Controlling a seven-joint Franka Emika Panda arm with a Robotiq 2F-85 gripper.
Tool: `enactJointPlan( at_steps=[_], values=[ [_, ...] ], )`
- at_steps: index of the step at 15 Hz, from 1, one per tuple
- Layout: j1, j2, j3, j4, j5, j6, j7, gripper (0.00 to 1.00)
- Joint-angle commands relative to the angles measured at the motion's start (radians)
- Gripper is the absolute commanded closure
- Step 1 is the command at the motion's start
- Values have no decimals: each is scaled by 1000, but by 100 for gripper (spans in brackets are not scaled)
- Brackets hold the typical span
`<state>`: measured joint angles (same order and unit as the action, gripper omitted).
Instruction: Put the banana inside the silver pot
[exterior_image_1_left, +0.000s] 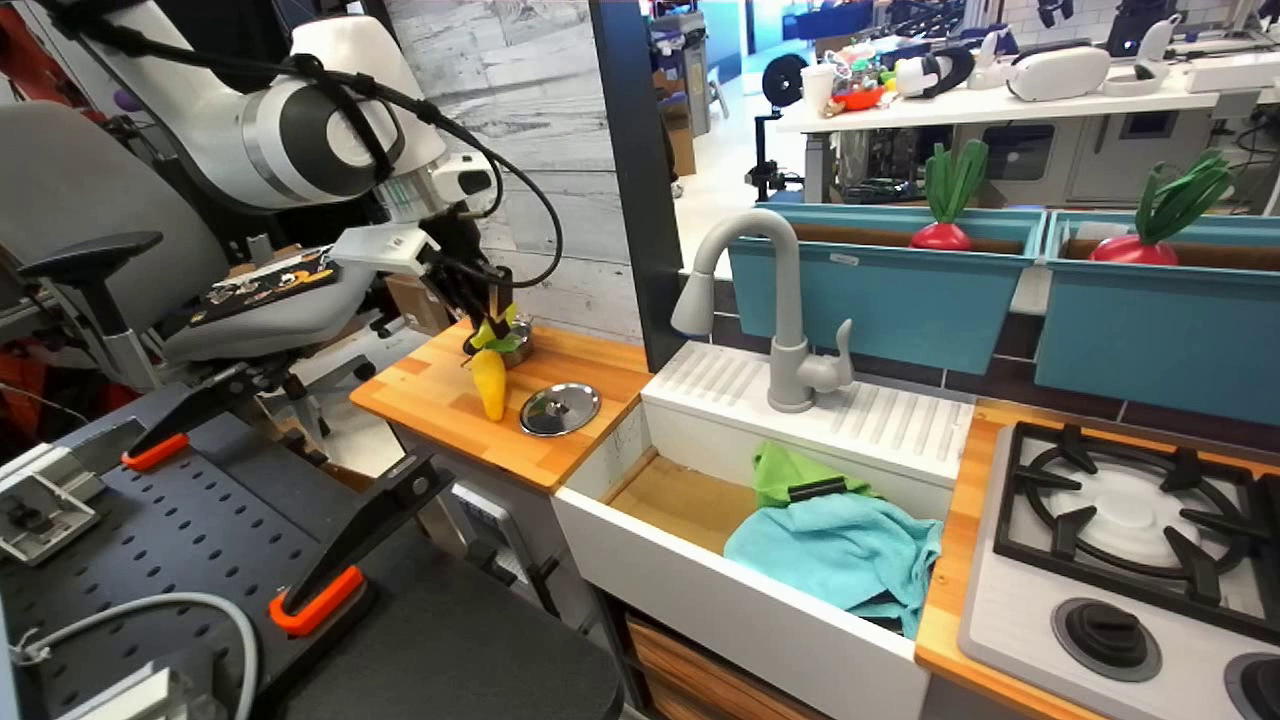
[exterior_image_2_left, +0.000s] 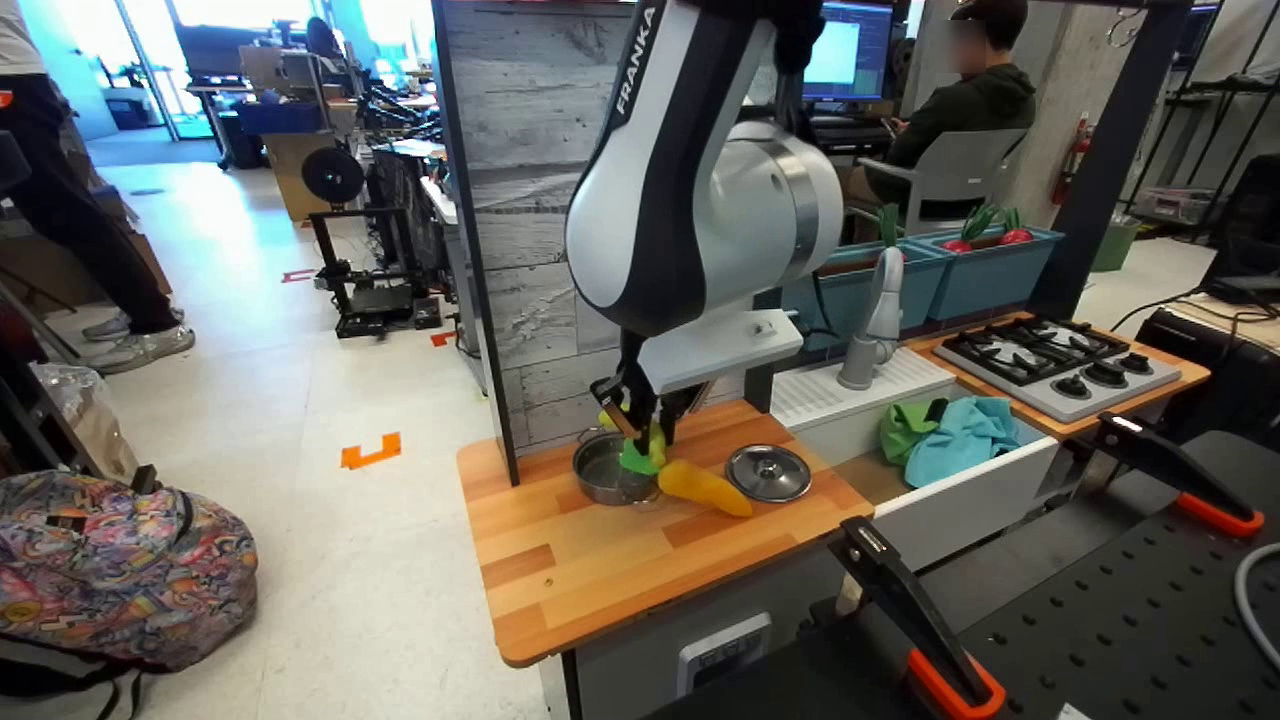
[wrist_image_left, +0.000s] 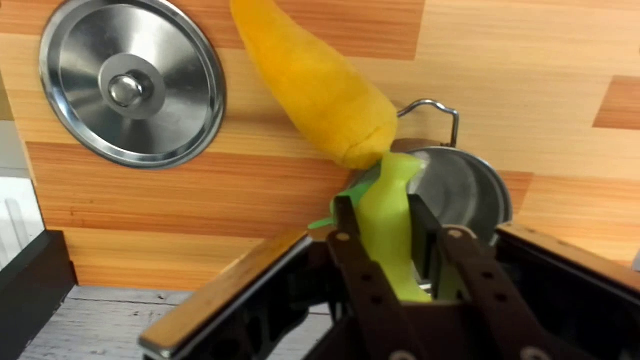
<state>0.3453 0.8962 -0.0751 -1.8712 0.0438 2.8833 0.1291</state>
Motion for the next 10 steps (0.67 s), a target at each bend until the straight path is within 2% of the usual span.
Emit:
enactJointPlan(
  at_steps=[1,4,5,6,8,10],
  values=[
    [31,36,-16,72,-60,-84,34,93],
    [33,54,-12,108,-85,-124,40,93],
    [28,60,-7,118,-89,-132,37,89],
    [22,65,-2,128,-94,-145,34,47],
    [18,75,0,147,-96,-167,35,45],
    [15,82,2,160,-96,-179,33,32]
  ],
)
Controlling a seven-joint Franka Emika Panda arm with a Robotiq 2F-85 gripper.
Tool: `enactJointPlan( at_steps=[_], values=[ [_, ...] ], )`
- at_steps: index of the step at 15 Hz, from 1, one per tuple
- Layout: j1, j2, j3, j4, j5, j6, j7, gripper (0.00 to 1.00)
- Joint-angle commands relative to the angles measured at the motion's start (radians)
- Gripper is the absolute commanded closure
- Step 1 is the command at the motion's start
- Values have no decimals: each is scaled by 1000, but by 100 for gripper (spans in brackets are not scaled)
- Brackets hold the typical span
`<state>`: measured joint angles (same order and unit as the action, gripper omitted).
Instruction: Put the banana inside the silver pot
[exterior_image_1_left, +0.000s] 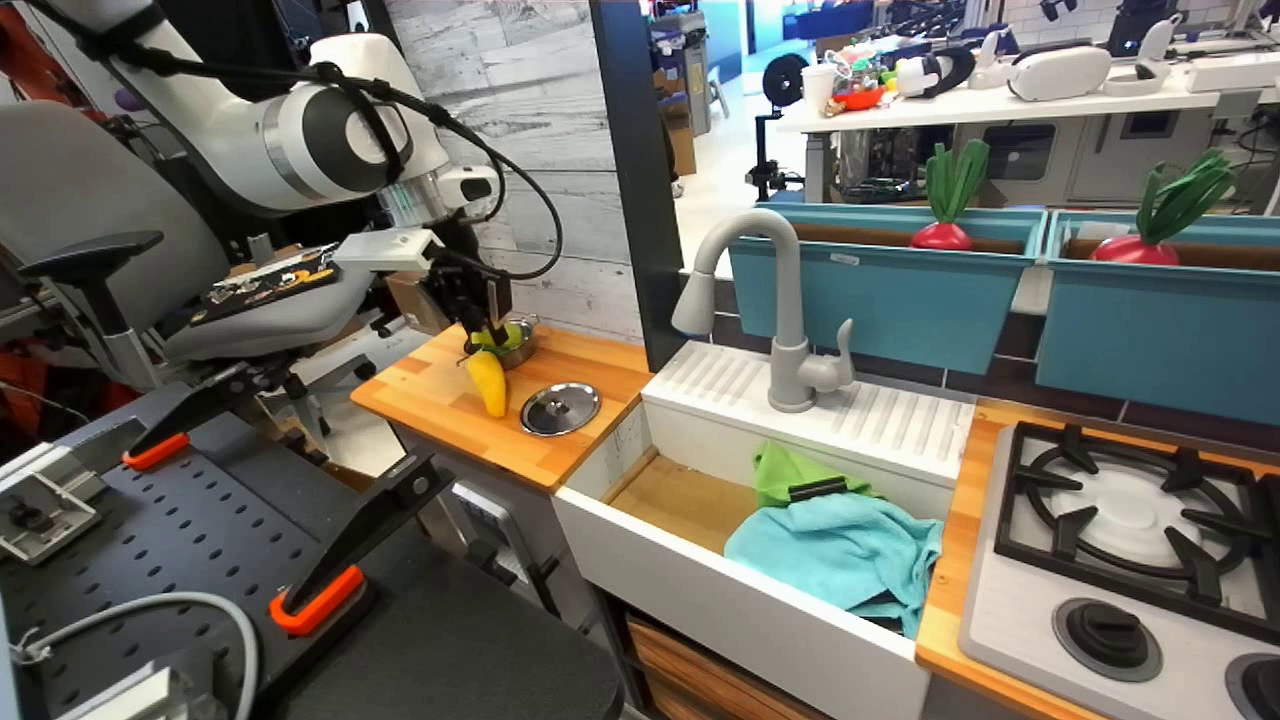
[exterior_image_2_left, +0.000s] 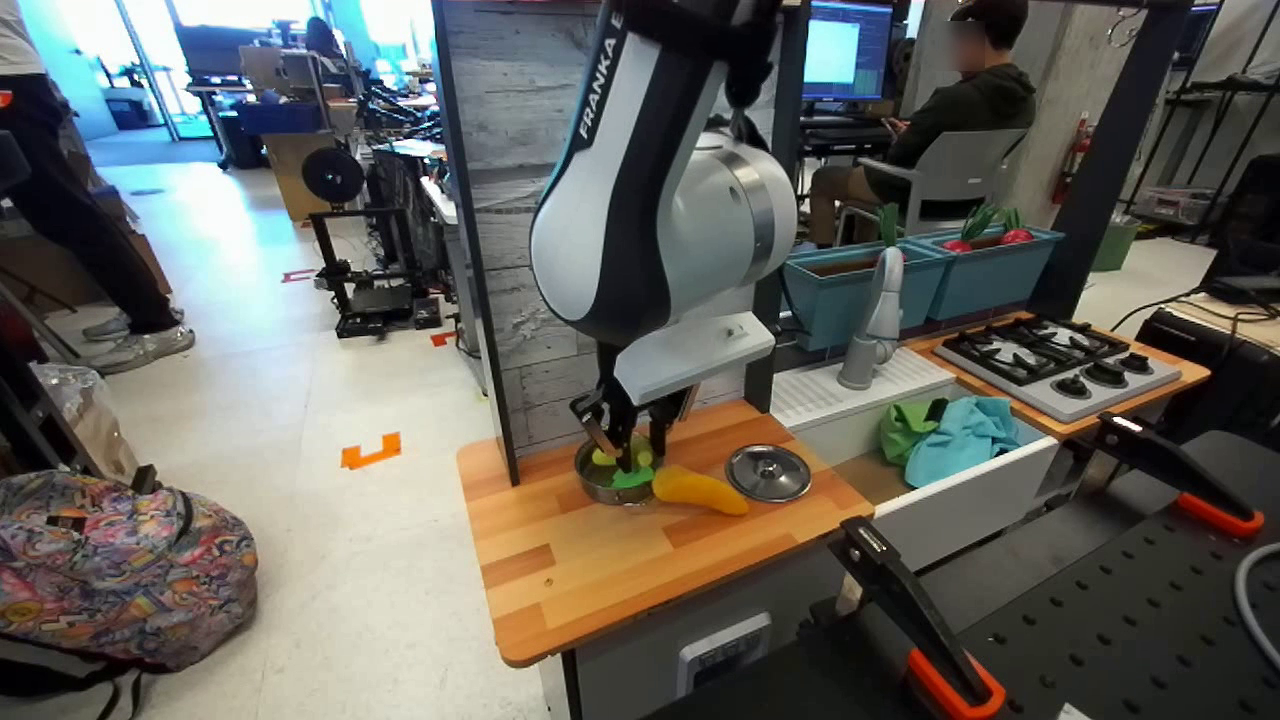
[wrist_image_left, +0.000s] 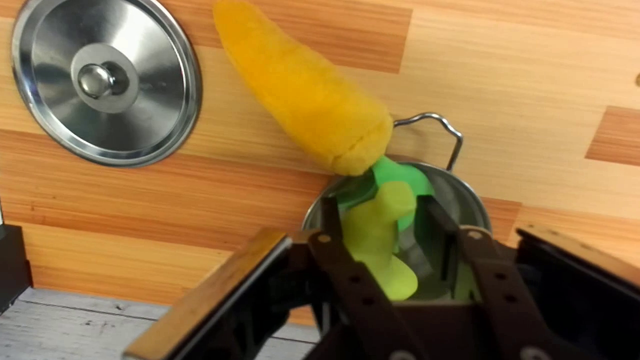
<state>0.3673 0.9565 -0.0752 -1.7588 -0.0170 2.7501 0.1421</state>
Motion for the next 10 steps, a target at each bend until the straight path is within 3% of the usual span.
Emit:
enactJointPlan(
  at_steps=[1,4,10],
  values=[
    [-9,24,3,51,-36,-50,19,24],
    [-14,32,5,64,-35,-60,16,2],
    [-10,-12,7,-7,-42,-27,9,0]
  ],
)
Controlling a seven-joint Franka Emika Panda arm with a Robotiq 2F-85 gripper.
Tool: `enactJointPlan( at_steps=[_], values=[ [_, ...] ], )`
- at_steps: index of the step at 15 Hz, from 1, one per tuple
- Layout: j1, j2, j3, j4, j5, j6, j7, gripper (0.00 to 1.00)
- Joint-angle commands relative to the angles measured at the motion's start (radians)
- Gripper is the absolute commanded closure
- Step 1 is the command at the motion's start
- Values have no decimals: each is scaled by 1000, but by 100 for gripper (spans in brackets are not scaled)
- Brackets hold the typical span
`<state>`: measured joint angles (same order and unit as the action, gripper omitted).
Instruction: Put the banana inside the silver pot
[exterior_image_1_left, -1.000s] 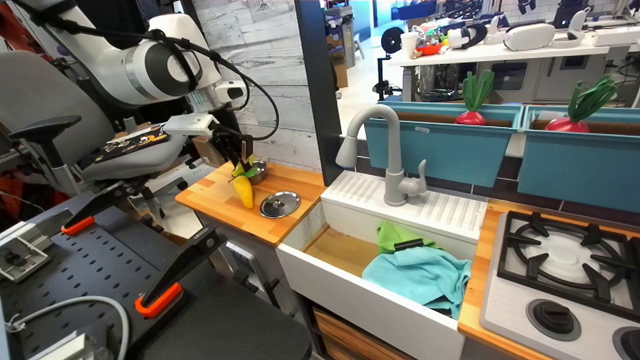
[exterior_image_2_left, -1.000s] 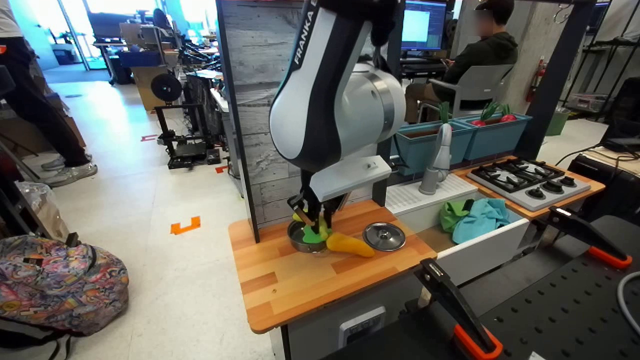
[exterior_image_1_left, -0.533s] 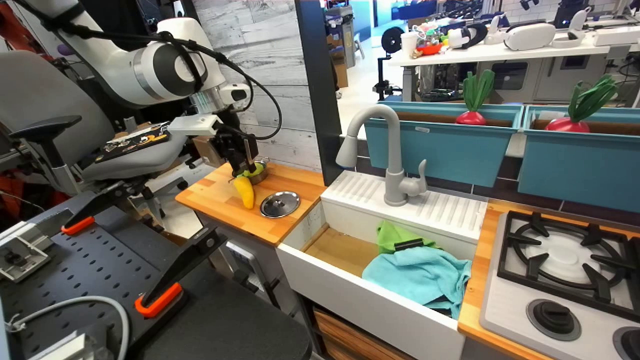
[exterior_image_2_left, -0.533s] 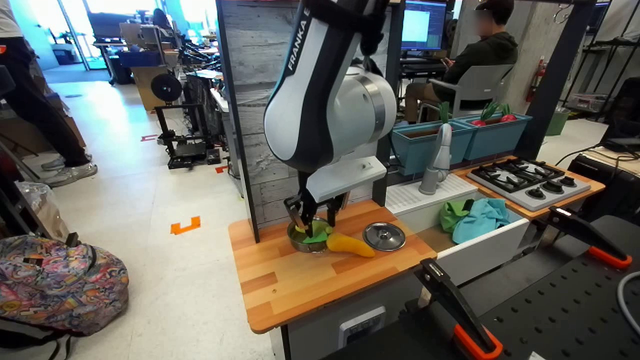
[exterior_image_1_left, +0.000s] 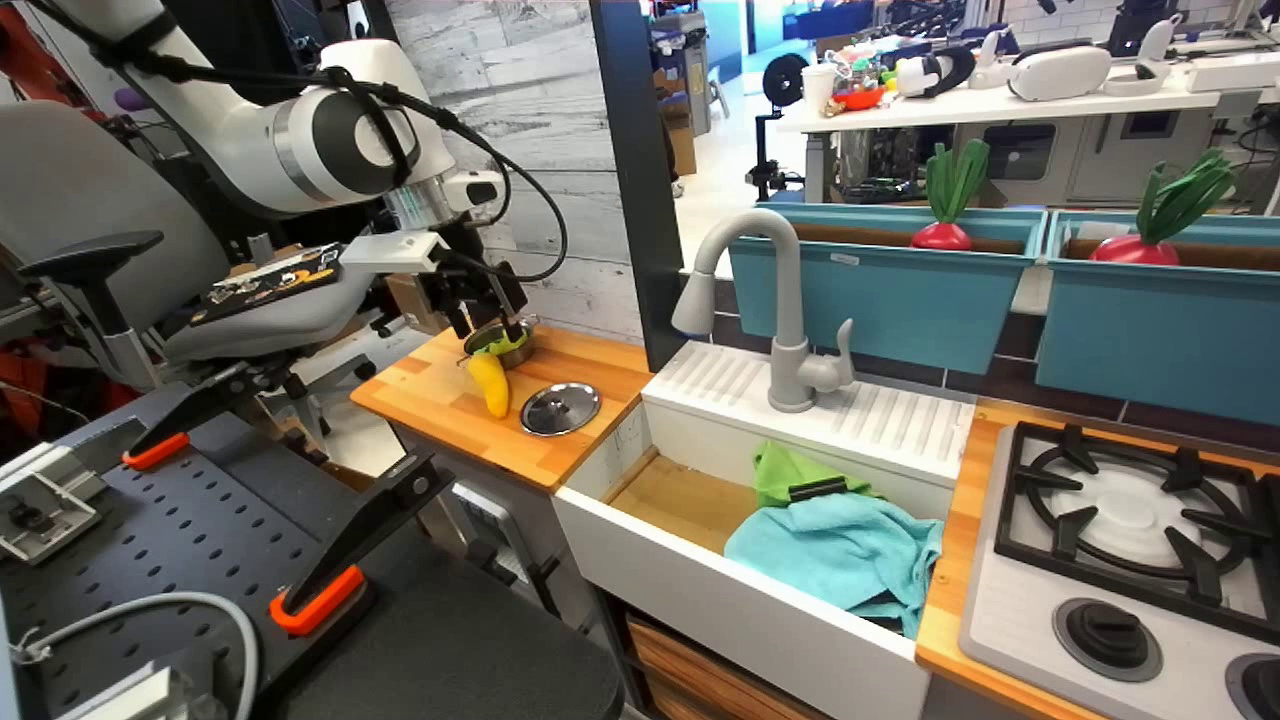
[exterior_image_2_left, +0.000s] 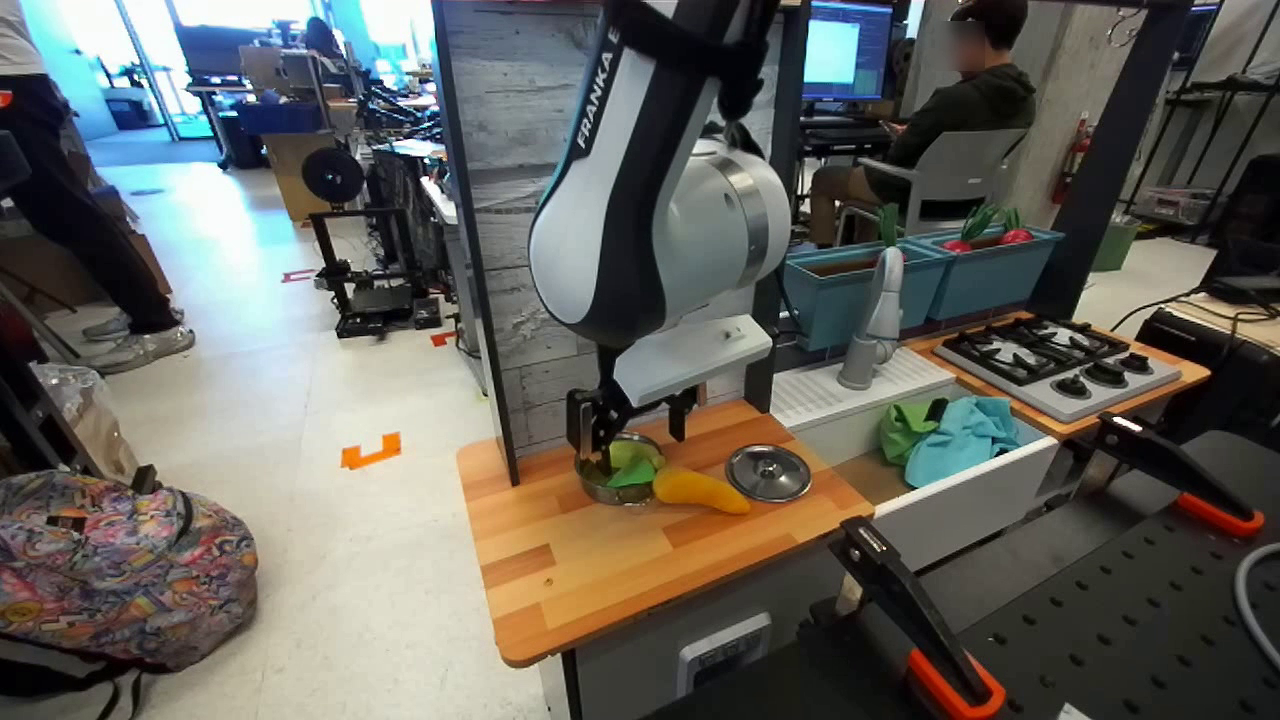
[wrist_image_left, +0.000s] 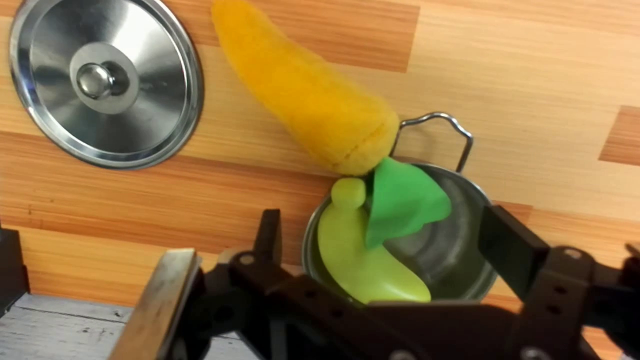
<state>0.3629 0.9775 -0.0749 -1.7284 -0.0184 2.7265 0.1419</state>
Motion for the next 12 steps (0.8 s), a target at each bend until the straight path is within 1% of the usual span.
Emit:
enactJointPlan(
  at_steps=[1,3,4,5,12],
  values=[
    [-4,-45,7,-55,-43,-1,8,0],
    [-4,-80,11,-108,-60,-10,-6,0],
    [-3,-89,11,-126,-72,-33,-14,0],
    [-12,-29,16,-53,-61,-4,12,0],
    [-12,-30,16,-59,-62,-4,13,0]
  ],
)
